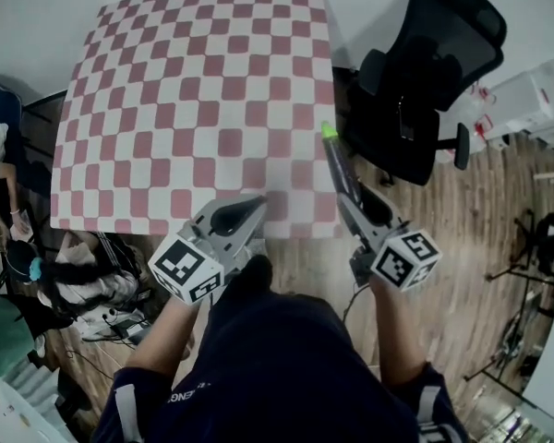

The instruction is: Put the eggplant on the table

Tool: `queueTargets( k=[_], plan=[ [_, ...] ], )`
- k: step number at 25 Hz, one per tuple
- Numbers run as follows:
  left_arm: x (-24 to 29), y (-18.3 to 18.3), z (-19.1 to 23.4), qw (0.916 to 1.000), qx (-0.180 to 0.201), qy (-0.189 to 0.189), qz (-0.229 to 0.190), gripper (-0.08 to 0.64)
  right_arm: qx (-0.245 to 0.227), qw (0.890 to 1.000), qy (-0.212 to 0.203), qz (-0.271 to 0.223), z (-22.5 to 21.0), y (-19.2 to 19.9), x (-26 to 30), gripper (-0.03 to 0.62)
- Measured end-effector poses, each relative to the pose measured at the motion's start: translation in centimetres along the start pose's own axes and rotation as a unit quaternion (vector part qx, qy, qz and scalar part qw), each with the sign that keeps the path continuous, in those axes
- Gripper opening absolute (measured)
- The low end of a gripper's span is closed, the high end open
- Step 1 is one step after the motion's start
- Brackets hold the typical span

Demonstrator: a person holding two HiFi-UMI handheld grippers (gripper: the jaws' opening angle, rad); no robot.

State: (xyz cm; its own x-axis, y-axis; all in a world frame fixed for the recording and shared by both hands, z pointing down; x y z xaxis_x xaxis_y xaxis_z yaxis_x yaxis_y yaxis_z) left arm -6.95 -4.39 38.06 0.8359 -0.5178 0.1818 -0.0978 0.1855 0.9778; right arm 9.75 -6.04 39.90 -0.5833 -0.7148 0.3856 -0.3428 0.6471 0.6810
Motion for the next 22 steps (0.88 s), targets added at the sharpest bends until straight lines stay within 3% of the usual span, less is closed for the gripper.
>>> queueTargets(
  k=[12,22],
  plan=[
    [3.7,-0.2,8.0,0.9998,-0.002,0.006,0.021,0.029,-0.025,0.999,0.016,0.025,-2.6,-4.7,9.1,0.199],
    [7.0,1.4,10.0,0.9961,-0.031,-0.066,0.051,0.029,-0.081,0.993,-0.001,0.081,-8.7,-6.7,16.6,0.199]
  ],
)
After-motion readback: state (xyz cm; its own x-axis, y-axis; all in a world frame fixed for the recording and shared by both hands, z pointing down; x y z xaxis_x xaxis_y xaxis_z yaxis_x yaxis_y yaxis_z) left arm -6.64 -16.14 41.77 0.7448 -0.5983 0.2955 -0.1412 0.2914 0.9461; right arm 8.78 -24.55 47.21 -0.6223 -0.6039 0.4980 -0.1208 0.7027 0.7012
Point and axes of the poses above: the fingertips, and each gripper's own axes: x forward along the fingers, z to its left, y out of its underside, the point moved 1 cm from there along -x, backward along the fingers, and after that the axes turned 14 degrees about x, right-handed, at the moved point
